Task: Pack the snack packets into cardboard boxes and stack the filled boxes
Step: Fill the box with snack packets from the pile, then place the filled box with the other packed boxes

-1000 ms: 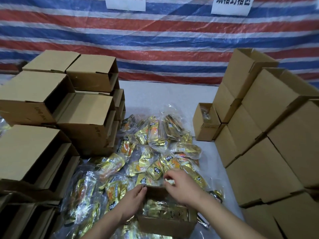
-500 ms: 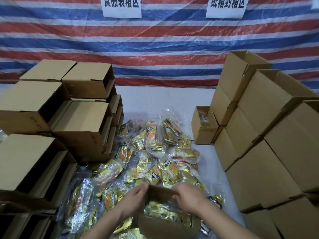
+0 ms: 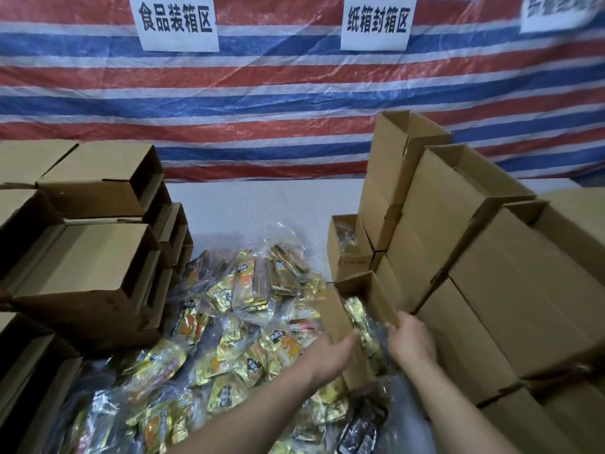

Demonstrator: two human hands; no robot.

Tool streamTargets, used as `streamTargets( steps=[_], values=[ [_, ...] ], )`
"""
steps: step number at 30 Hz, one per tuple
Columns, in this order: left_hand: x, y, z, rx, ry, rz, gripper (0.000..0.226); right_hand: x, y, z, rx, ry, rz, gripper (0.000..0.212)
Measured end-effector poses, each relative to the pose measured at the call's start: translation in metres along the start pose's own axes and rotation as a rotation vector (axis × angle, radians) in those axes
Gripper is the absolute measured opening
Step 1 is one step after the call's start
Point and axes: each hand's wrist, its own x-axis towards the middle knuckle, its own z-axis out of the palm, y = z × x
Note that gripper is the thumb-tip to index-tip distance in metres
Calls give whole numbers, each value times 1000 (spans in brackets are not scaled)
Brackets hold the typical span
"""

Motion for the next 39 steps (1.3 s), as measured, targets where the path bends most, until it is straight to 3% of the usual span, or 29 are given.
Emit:
streamTargets(
  steps=[7,12,16,22,25,28,35,39],
  values=[
    [68,14,36,189,-14,-28,37,23,11,12,4,4,129,28],
    [110,32,39,273,6,11,44,53,9,11,53,-17,161,22],
    [143,40,36,191,-9,-24,42,79,8,16,63,-65,96,18],
    [176,34,33,110,11,-85,30,111,6,32,-3,-225,98,64],
    [186,29,34,64,27,-127,27,123,6,42,8,-250,97,71],
    [189,29,30,58,27,-137,38,130,6,49,13,-277,79,73],
    [184,33,23,38,-6,-96,52,137,2,51,14,-221,53,73],
    [167,36,12,22,17,-18,44,121,-9,45,-32,-64,-72,55]
  ],
)
